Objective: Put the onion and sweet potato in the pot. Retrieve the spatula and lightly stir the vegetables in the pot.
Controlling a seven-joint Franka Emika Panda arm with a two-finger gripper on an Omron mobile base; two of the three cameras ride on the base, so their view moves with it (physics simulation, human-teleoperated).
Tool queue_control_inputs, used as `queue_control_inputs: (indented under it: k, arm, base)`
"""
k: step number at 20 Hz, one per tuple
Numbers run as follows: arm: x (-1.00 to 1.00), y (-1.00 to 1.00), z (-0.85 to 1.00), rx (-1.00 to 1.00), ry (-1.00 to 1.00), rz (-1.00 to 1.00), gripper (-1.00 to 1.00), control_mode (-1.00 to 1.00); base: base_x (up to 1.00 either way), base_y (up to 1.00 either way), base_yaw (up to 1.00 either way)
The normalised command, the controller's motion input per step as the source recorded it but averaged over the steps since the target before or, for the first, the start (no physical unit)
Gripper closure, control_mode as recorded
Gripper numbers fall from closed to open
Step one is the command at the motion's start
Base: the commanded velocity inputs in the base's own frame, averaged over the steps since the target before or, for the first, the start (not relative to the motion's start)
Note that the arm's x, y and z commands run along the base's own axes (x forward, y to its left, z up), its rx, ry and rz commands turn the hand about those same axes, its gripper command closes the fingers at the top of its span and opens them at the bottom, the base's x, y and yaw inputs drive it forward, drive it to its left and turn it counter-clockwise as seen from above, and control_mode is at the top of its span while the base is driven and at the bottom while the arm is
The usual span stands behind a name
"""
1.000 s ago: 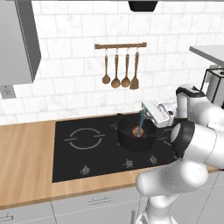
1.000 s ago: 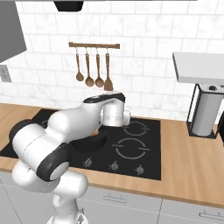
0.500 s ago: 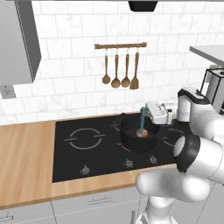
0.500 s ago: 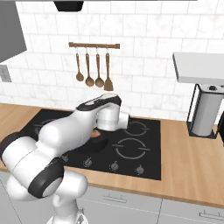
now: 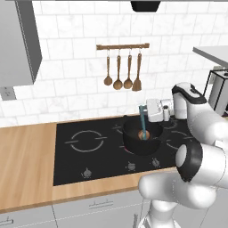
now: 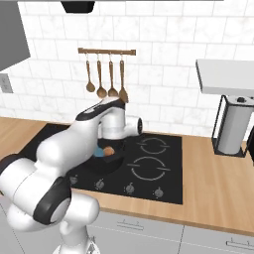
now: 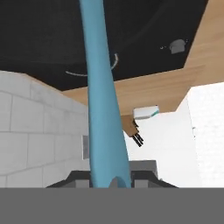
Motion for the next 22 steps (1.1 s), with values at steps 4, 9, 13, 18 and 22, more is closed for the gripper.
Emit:
queue_control_inputs:
  k: [4,9,13,18,22]
  arm:
    - [0.37,0.12,0.00,0.00,-0.15,0.07,1.00,-1.00]
    - [0.11,0.09,-0.05,0.00,-0.26,0.20,1.00,-1.00]
    - [0.00,-0.09,0.00,-0.11,-0.24,0.04,1.00,-1.00]
    - [0.00,-0.26,0.00,-0.01,0.05,-0.08,1.00,-1.00]
    - [-0.31,-0.04,0.26,0.25,0.16,-0.08,1.00,-1.00]
  base:
    - [0.00,0.00,0.00]
    - [0.00,0.00,0.00]
    - [0.00,0.00,0.00]
    - [0.00,0.00,0.00]
    - [0.00,0.00,0.00]
